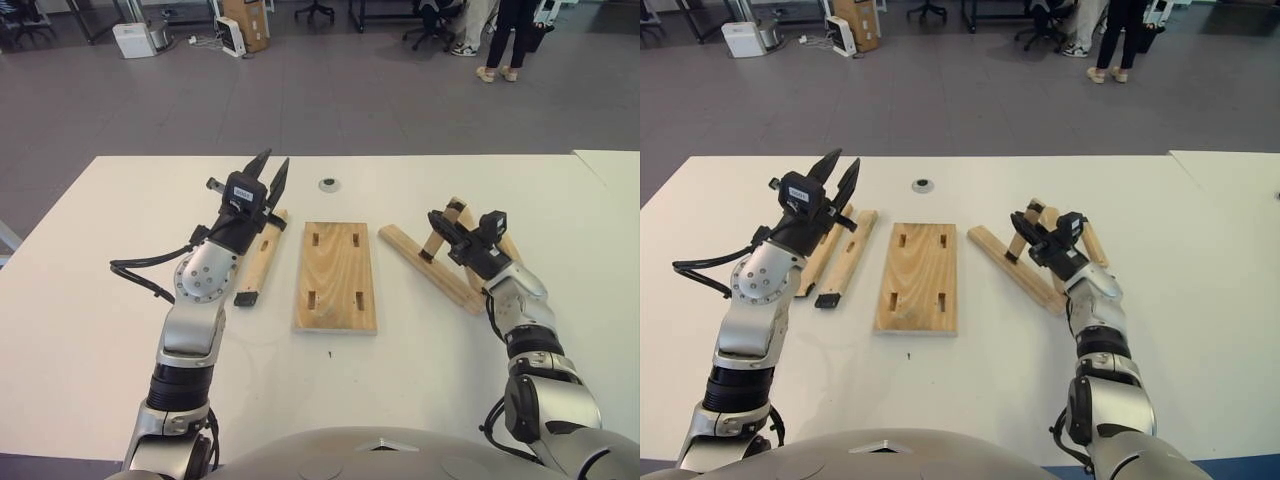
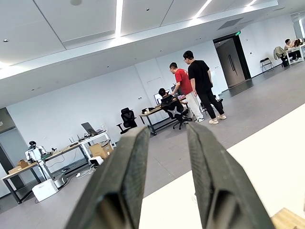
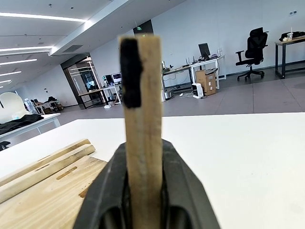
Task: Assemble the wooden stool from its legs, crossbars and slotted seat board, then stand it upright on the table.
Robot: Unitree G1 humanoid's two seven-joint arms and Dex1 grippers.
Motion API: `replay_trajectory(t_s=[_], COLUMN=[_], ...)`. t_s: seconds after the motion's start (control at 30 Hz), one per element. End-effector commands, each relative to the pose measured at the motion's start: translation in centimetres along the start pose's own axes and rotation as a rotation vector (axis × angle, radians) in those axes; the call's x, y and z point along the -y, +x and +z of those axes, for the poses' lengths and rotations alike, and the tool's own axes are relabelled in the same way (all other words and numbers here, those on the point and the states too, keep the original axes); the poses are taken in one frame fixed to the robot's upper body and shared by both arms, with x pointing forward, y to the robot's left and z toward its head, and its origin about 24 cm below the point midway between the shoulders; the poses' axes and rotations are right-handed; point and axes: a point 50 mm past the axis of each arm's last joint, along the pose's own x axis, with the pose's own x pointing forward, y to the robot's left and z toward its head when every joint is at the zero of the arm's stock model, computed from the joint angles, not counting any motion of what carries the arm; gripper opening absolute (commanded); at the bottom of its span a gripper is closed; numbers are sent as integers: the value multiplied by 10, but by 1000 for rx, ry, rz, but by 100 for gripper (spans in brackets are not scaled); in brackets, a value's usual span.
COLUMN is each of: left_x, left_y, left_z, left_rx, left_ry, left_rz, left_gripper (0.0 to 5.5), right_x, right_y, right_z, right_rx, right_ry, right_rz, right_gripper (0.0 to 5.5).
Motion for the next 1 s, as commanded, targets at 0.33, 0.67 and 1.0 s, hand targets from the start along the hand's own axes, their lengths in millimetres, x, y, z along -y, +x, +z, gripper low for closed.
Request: replay_trajectory(t_s=[0.33, 0.67, 1.0], left_x=[3, 8, 7], left_y=[-1, -1, -5], left_z=[0, 0, 4], left_rx=[-4, 12, 46], left_ry=[16, 6, 17], left_rz=[-18, -24, -16], left_gripper=[139, 139, 139], right_x=[1, -14, -14], right_y=[-1, -11, -51], right_z=[-9, -46, -79], right_rx=[-38, -167, -410], right_ry=[-2, -22, -81], right_rz=[-41, 2, -78], right_gripper=[40, 40, 40])
